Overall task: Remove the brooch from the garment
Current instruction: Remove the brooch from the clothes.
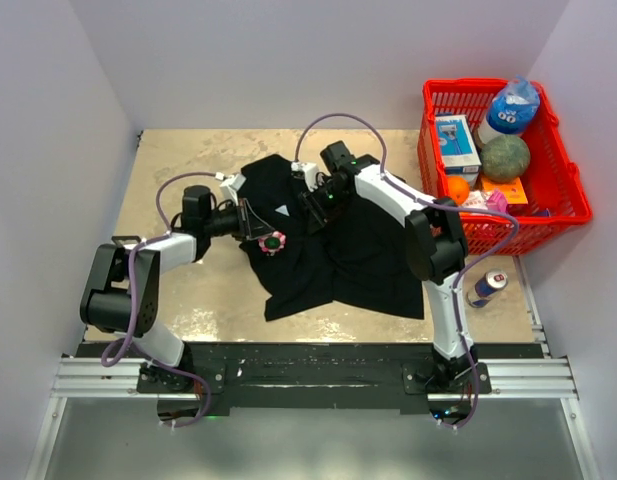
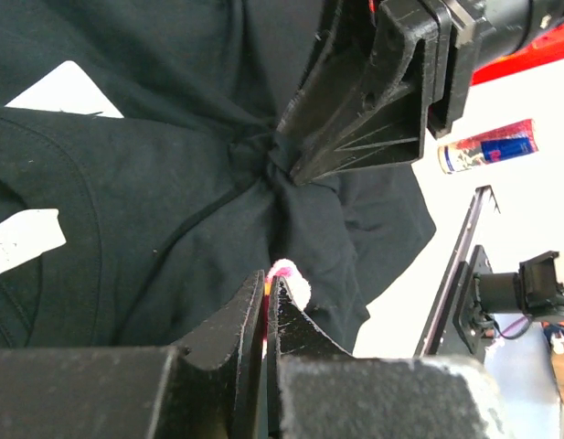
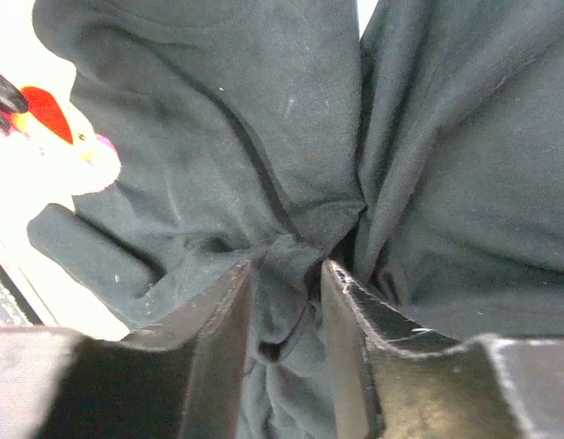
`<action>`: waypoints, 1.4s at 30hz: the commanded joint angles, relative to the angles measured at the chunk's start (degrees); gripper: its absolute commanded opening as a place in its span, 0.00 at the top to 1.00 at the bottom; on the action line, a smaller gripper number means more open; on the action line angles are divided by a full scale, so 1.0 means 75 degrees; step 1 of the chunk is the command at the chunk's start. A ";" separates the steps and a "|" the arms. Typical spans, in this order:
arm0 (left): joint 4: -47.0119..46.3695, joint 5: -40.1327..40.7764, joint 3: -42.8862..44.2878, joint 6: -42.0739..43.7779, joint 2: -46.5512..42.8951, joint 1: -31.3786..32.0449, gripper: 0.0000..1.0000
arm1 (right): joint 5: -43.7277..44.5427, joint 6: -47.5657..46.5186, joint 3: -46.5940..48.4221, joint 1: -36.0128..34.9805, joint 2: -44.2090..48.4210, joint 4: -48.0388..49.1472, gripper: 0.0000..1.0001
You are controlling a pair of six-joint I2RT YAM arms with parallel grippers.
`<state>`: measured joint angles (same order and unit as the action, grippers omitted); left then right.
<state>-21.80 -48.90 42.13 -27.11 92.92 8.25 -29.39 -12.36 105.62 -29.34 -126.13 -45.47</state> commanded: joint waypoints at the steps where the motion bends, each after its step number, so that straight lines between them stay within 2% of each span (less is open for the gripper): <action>1: 0.0270 -0.0393 0.0650 0.0194 -0.0261 -0.0057 1.00 | -0.0718 -0.0191 0.0506 0.0162 0.0866 -0.0111 0.48; 4: 0.0702 -0.0686 0.1084 0.0333 -0.0144 -0.0069 1.00 | -0.1119 -0.0496 0.0717 0.0221 0.1242 -0.0311 0.45; 5: 0.0750 -0.0686 0.1190 0.0357 -0.0144 -0.0069 1.00 | -0.1156 -0.0636 0.0741 0.0209 0.1382 -0.0323 0.33; 10: 0.1486 -0.0862 0.2127 0.0720 0.0032 -0.0069 1.00 | -0.1133 -0.0158 0.0847 0.0350 0.1465 0.0307 0.32; 12: 0.1687 -0.0815 0.2339 0.1081 -0.0003 -0.0069 1.00 | -0.0573 0.0205 0.0753 0.0338 0.1546 0.0612 0.34; 14: 0.2435 -0.0839 0.2772 0.1504 0.0043 -0.0069 1.00 | 0.0118 0.0394 0.0519 0.0350 0.1559 0.1023 0.36; 15: 0.2682 -0.0839 0.2913 0.1877 0.0136 -0.0069 1.00 | 0.0957 0.0313 0.0460 0.0350 0.1513 0.1036 0.37; 19: 0.4064 -0.1003 0.3382 0.2642 0.0512 -0.0104 1.00 | 0.2006 -0.0121 0.0005 0.0490 0.1488 0.0661 0.43; 22: 0.3777 -0.1364 0.3150 0.2351 0.0839 -0.0232 1.00 | 0.2125 -0.0332 -0.0848 0.0537 0.1873 0.0929 0.46; 27: 0.2171 -0.2853 0.2715 0.0537 0.1519 -0.0315 1.00 | 0.1844 -0.0321 -0.1824 0.0701 0.2156 0.1060 0.50; 29: 0.1958 -0.3111 0.2668 0.0335 0.1707 -0.0315 1.00 | 0.1867 -0.0251 -0.2257 0.0806 0.2250 0.1012 0.51; 34: 0.2238 -0.3019 0.2633 0.0310 0.2398 -0.0315 1.00 | 0.2265 -0.0391 -0.3125 0.0935 0.2251 0.1036 0.52; 42: 0.4546 -0.1145 0.3394 0.2417 0.3137 -0.0373 1.00 | 0.3261 -0.0555 -0.3079 0.1369 0.1724 0.1036 0.53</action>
<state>4.12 -63.75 63.31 -17.54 114.67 6.11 -10.33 -14.79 81.62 -20.84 -112.25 -38.87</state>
